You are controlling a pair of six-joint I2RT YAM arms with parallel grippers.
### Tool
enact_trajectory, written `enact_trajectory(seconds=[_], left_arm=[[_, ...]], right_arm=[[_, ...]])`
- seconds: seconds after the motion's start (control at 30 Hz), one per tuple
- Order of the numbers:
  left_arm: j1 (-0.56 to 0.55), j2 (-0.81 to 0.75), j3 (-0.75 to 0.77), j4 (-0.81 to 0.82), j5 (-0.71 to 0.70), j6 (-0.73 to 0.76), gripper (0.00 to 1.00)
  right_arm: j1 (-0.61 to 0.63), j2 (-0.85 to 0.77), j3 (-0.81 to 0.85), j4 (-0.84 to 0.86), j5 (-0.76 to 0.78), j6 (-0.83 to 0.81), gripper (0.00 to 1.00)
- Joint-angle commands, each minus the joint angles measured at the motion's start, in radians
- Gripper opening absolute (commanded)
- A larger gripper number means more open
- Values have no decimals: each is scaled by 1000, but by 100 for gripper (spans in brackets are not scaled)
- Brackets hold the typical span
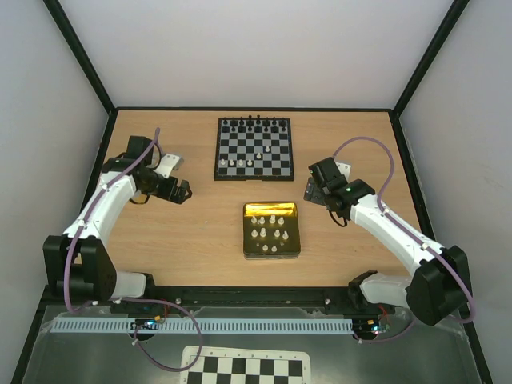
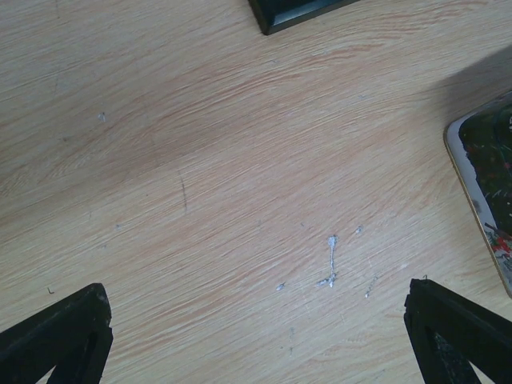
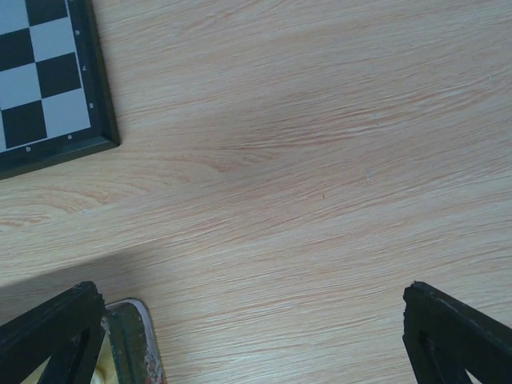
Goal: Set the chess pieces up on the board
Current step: Move the storage box to the center of the board.
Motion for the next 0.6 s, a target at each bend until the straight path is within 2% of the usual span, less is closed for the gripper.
enact_trajectory(seconds=[0.0, 0.33, 0.57], left_arm=[[-6, -20, -14, -7, -4, -13, 99], [-18, -10, -10, -5, -12, -23, 99], [-22, -3, -12, -5, -34, -14, 99]], right_arm=[[-3, -27, -4, 24, -8, -17, 97], [-3, -5, 20, 3, -27, -15, 98], [37, 40, 65, -68, -122, -8, 98]])
